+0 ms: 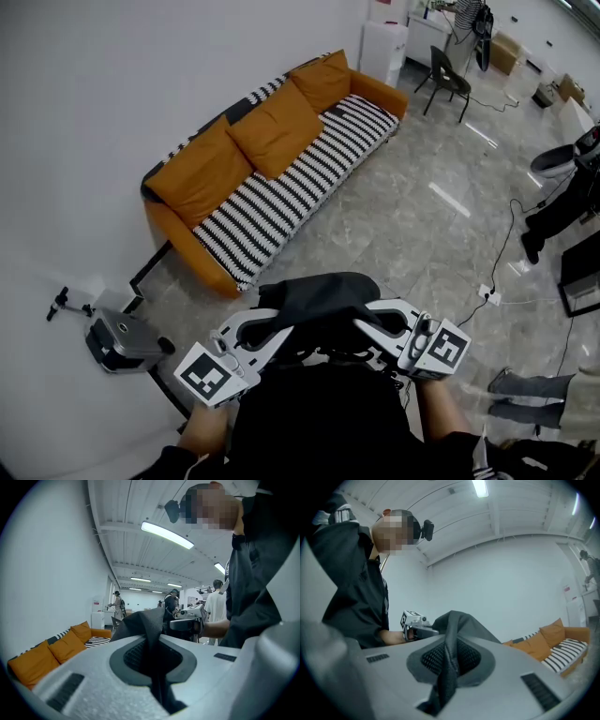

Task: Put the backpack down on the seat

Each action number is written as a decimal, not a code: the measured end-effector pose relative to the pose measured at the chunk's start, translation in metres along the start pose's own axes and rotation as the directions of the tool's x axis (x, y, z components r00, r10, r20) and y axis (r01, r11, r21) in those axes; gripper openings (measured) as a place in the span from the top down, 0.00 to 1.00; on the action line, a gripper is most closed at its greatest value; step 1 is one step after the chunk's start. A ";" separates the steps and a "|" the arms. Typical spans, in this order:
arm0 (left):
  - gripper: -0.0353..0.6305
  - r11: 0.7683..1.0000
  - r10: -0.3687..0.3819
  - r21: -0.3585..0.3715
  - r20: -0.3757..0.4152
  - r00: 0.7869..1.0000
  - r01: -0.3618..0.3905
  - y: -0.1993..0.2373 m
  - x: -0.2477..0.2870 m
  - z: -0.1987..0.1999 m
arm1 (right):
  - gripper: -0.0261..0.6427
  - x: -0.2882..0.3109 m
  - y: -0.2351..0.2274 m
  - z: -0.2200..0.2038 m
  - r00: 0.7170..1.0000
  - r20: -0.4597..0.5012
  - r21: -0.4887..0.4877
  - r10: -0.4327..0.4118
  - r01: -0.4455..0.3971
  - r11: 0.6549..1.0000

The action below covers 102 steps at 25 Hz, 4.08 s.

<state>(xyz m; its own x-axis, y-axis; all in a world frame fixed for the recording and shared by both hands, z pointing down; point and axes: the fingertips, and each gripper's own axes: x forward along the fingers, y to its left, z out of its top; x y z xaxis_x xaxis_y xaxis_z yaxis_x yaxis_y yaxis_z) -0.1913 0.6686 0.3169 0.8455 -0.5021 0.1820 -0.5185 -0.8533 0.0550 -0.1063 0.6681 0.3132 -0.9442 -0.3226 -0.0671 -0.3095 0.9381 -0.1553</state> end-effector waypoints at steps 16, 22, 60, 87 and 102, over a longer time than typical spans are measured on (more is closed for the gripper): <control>0.90 1.000 0.013 -0.012 -0.031 0.999 -0.014 -0.011 0.022 0.002 | 0.91 -0.023 -0.009 0.005 0.999 0.026 0.010 0.021 -0.021 1.000; 0.90 1.000 0.024 -0.012 -0.037 0.999 -0.025 -0.019 0.033 0.001 | 0.91 -0.037 -0.012 0.003 0.999 0.033 0.014 0.036 -0.036 0.999; 0.90 0.997 -0.014 -0.073 -0.048 0.999 0.010 -0.003 0.106 -0.007 | 0.91 -0.074 -0.075 -0.001 0.999 0.034 0.050 0.001 -0.002 0.999; 0.90 0.994 -0.097 -0.057 0.010 0.995 0.098 0.161 0.189 0.028 | 0.91 -0.003 -0.241 0.029 0.997 0.006 0.054 -0.079 0.079 0.995; 0.90 0.994 -0.093 -0.055 -0.008 0.996 0.092 0.200 0.229 0.031 | 0.91 0.002 -0.301 0.040 0.995 0.042 0.049 -0.086 0.084 0.995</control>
<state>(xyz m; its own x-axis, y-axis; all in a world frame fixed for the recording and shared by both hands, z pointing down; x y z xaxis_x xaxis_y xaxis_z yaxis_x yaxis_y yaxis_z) -0.0977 0.3787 0.3394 0.8889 -0.4196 0.1836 -0.4446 -0.8869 0.1253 -0.0107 0.3803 0.3208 -0.9084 -0.4071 -0.0948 -0.3819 0.9005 -0.2081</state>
